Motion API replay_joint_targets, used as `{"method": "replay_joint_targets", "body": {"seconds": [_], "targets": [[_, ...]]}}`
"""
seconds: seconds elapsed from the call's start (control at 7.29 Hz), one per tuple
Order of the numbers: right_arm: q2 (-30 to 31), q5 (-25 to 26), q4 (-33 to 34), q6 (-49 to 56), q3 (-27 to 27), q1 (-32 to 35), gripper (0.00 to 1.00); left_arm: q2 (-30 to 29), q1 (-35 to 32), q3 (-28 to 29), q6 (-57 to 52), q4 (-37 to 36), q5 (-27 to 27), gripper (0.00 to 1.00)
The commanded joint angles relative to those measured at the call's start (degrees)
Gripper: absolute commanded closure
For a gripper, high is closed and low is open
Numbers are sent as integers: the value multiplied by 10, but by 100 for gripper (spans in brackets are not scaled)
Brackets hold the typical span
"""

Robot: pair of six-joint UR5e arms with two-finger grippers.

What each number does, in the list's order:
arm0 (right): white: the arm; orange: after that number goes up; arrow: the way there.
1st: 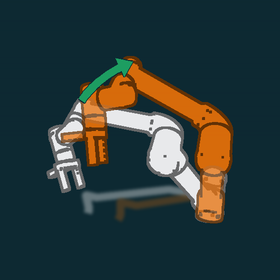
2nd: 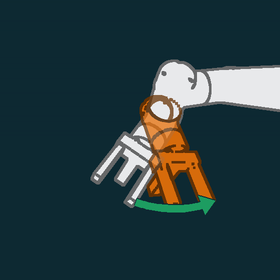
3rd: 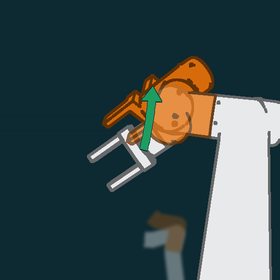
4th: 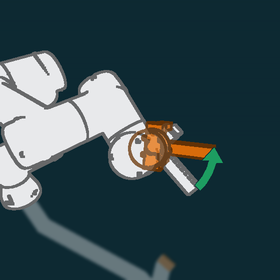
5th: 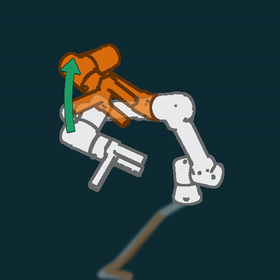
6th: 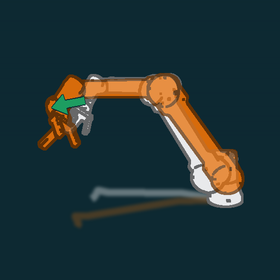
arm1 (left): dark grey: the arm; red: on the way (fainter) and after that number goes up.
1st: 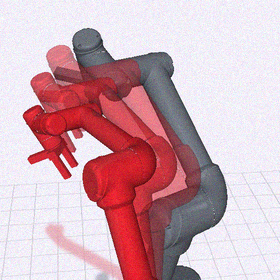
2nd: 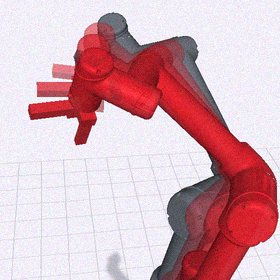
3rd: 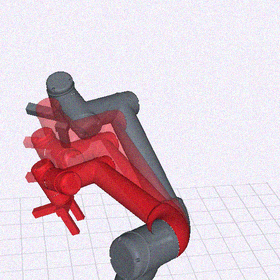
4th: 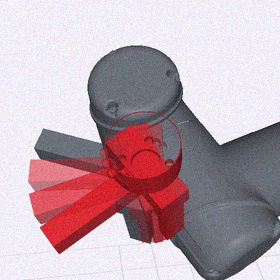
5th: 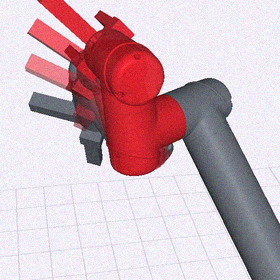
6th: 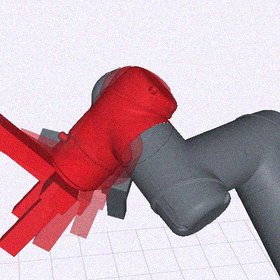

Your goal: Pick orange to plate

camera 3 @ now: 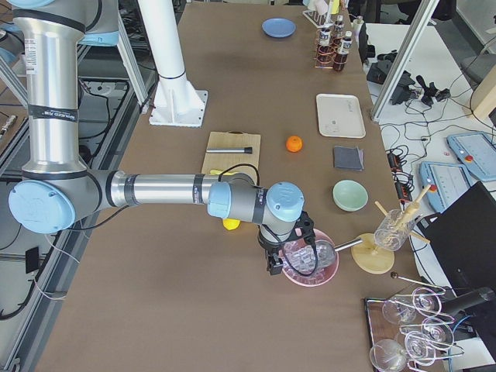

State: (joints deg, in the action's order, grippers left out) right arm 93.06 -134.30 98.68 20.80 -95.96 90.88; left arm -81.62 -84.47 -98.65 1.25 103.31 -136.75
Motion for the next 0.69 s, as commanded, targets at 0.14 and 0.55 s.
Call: {"method": "replay_joint_targets", "body": {"seconds": [0.14, 0.55], "targets": [[4, -2, -1, 0, -5, 0, 0, 1, -1, 6, 0, 0, -2, 2], [3, -7, -12, -1, -11, -1, 0, -9, 2, 67, -1, 56, 2, 2]]}}
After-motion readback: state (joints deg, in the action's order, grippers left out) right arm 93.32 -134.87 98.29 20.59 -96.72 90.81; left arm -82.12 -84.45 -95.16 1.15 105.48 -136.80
